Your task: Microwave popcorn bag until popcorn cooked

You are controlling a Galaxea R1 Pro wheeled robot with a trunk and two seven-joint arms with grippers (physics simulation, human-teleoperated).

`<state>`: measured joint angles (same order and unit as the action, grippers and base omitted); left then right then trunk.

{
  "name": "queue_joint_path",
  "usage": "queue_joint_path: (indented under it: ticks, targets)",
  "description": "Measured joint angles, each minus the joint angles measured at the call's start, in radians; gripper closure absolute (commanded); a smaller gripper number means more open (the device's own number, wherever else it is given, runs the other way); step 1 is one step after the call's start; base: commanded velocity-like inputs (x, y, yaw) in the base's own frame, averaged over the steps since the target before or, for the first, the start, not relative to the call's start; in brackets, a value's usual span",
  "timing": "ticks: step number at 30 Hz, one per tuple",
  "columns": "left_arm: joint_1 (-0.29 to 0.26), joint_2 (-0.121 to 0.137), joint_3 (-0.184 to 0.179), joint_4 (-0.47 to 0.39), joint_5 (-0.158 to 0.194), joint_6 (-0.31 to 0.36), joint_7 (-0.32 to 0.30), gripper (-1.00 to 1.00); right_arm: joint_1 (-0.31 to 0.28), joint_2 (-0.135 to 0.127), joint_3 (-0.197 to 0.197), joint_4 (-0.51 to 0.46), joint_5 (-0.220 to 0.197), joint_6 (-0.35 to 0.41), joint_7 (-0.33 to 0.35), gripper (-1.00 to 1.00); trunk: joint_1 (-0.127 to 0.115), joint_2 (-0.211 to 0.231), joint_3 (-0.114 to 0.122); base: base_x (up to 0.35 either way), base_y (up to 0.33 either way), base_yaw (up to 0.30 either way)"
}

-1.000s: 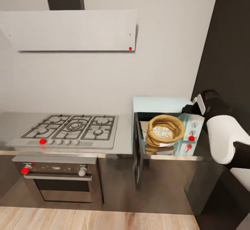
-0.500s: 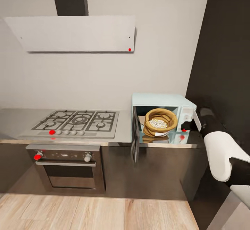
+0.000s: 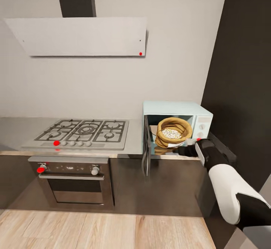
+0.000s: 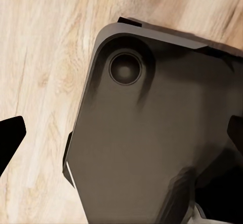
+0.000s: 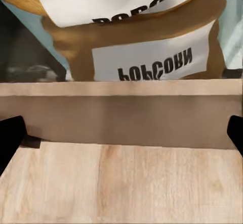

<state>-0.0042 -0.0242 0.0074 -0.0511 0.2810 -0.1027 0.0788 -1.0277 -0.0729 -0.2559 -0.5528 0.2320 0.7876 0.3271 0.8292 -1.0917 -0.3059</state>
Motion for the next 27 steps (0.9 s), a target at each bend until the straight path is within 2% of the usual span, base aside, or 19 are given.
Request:
queue_joint_path:
  ticks: [1,3,6,8,10,12,14,18,22,27]
  targets:
    - [0.000,0.000,0.000,0.000,0.000,0.000,0.000,-1.00,0.009,0.001,0.000,0.000,-0.003,-0.044,0.006,-1.00,0.000,0.000,0.000,0.000,0.000,0.000]
    - [0.000,0.000,-0.001,0.000,-0.002,0.000,0.000,-1.00,0.052,0.002,0.000,0.001,-0.006,-0.184,0.008,-1.00,0.000,0.000,0.000,0.000,0.000,0.000]
    - [0.000,0.000,-0.001,0.000,-0.003,0.001,0.000,-1.00,0.111,0.018,-0.001,0.010,-0.010,-0.352,0.004,-1.00,0.000,0.000,0.000,0.000,0.000,0.000]
    - [0.000,0.000,-0.002,0.000,-0.004,0.000,0.000,-1.00,0.125,0.027,-0.003,0.042,-0.011,-0.449,-0.001,-1.00,0.000,0.000,0.000,0.000,0.000,0.000]
    - [0.000,0.000,-0.002,0.000,-0.004,0.000,0.000,-1.00,0.128,0.029,-0.004,0.075,-0.010,-0.506,-0.002,-1.00,0.000,0.000,0.000,0.000,0.000,0.000]
    - [0.000,0.000,-0.002,0.000,-0.004,0.000,0.000,-1.00,0.129,0.032,-0.005,0.141,-0.010,-0.642,-0.004,-1.00,0.000,0.000,0.000,0.000,0.000,0.000]
    - [0.000,0.000,-0.001,0.000,-0.004,0.000,0.000,-1.00,0.129,0.030,-0.008,0.155,-0.009,-0.708,-0.004,-1.00,0.000,0.000,0.000,0.000,0.000,0.000]
    - [0.000,0.000,-0.001,0.000,-0.004,0.000,0.000,-1.00,0.129,0.023,-0.010,0.147,-0.021,-0.746,-0.005,-1.00,0.000,0.000,0.000,0.000,0.000,0.000]
    - [0.000,0.000,-0.001,0.000,-0.003,0.000,0.000,-1.00,0.129,0.027,-0.012,0.087,-0.023,-0.747,-0.015,-1.00,0.000,0.000,0.000,0.000,0.000,0.000]
    - [0.000,0.002,0.005,-0.001,0.000,-0.001,-0.001,-1.00,0.129,0.024,-0.011,0.069,-0.018,-0.735,-0.024,-1.00,0.000,0.000,0.000,0.000,0.000,0.000]
